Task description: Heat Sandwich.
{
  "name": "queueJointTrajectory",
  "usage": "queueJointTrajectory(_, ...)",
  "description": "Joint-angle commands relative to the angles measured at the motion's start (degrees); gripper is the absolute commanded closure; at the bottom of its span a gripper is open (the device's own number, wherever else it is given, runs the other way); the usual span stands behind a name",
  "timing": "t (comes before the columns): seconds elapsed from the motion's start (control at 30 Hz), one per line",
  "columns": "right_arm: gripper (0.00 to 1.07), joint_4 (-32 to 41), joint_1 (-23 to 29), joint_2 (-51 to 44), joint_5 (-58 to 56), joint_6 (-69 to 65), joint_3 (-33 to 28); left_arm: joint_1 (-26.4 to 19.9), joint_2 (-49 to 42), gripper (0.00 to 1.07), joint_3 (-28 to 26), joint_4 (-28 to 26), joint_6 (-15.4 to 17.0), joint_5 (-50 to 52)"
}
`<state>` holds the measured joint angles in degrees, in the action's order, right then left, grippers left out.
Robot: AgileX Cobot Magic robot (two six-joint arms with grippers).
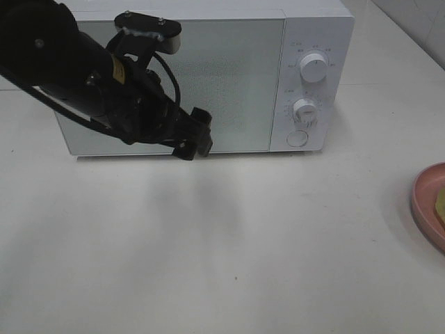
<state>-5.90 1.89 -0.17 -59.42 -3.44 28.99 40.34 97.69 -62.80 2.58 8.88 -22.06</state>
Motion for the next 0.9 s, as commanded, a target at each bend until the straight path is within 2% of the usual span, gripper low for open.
queueJointTrajectory(0.03, 0.49, -0.29, -0.34, -1.6, 0.69, 0.52, 0.0, 0.06, -2.18, 0.09, 0.0, 0.29, -1.32, -9.74)
queueJointTrajectory(0.13, 0.49, -0.29, -0.34, -1.6, 0.69, 0.52, 0.0, -0.52, -2.81, 0.09, -0.06, -0.23, -1.89, -15.81)
queueJointTrajectory(0.3, 0.49, -0.29, -0.34, -1.6, 0.69, 0.52, 0.0, -2.41, -2.81, 0.09, -0.11, -1.32, -2.23, -20.28)
queueJointTrajectory(0.43, 0.49, -0.29, -0.34, -1.6, 0.69, 0.52, 0.0, -6.53, -4.01, 0.09, 0.0, -3.78, -4.07, -25.32)
queueJointTrajectory(0.63, 0.49, -0.29, -0.34, -1.6, 0.69, 0.52, 0.0, -9.85, -7.51, 0.09, 1.2, -4.53, -4.01, -27.1)
queueJointTrajectory(0.73, 0.49, -0.29, -0.34, -1.6, 0.69, 0.52, 0.0, -13.29, -9.97, 0.09, 3.5, -6.3, -4.24, -27.22)
queueJointTrajectory(0.77, 0.49, -0.29, -0.34, -1.6, 0.69, 0.52, 0.0, -15.93, -11.8, 0.09, 5.61, -6.93, -5.16, -27.1)
queueJointTrajectory(0.8, 0.49, -0.29, -0.34, -1.6, 0.69, 0.52, 0.0, -15.93, -11.8, 0.09, 5.61, -6.93, -5.16, -27.1)
queueJointTrajectory(0.87, 0.49, -0.29, -0.34, -1.6, 0.69, 0.52, 0.0, -19.19, -14.04, 0.09, 8.14, -7.68, -5.9, -26.87)
queueJointTrajectory(0.9, 0.49, -0.29, -0.34, -1.6, 0.69, 0.52, 0.0, -22.29, -16.39, 0.09, 10.49, -8.42, -6.25, -26.53)
